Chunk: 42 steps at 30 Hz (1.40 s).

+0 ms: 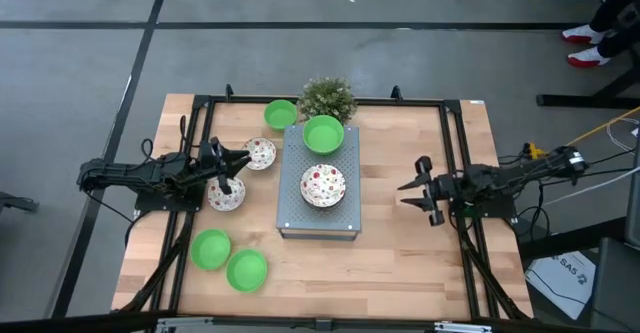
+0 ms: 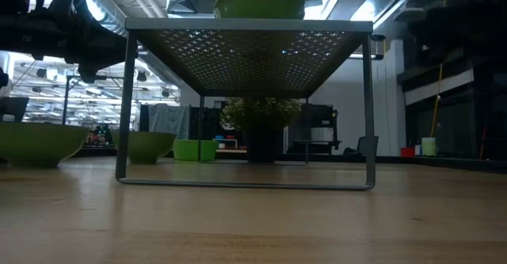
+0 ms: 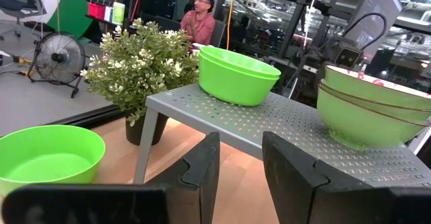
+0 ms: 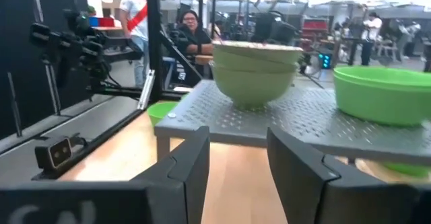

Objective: Pick & Place Mini bowls
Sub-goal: Stack the green bowl on the green bowl on the shelf

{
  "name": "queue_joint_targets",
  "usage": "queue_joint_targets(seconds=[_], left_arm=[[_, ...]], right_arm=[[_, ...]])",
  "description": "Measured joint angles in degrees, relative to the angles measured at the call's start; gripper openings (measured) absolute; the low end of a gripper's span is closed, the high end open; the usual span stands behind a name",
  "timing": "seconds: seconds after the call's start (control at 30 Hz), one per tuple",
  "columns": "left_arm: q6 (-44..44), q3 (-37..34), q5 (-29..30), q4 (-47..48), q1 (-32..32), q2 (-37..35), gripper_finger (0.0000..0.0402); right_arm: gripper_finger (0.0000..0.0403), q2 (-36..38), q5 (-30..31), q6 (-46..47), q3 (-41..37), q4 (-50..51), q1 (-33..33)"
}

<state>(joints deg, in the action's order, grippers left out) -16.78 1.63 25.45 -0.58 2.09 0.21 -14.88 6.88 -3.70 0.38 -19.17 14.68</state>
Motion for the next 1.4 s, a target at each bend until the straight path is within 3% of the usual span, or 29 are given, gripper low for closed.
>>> queue_joint_targets(seconds=[0.3,0.4,1.4], left_arm=[[0.0,0.0,0.0,0.0,0.0,0.0,0.0107],[0.0,0.0,0.0,0.0,0.0,0.0,0.0107],[0.0,0.0,0.0,0.0,0.0,0.0,0.0107]], right_arm=[[0.0147,12.5,1.0,-1.1,0.0,16.1,0.0],[0.0147,14.9,1.1,-1.5,0.1,16.4,-0.2],[0.0147,14.6,1.5,-1.1,0.0,16.5,-0.3]])
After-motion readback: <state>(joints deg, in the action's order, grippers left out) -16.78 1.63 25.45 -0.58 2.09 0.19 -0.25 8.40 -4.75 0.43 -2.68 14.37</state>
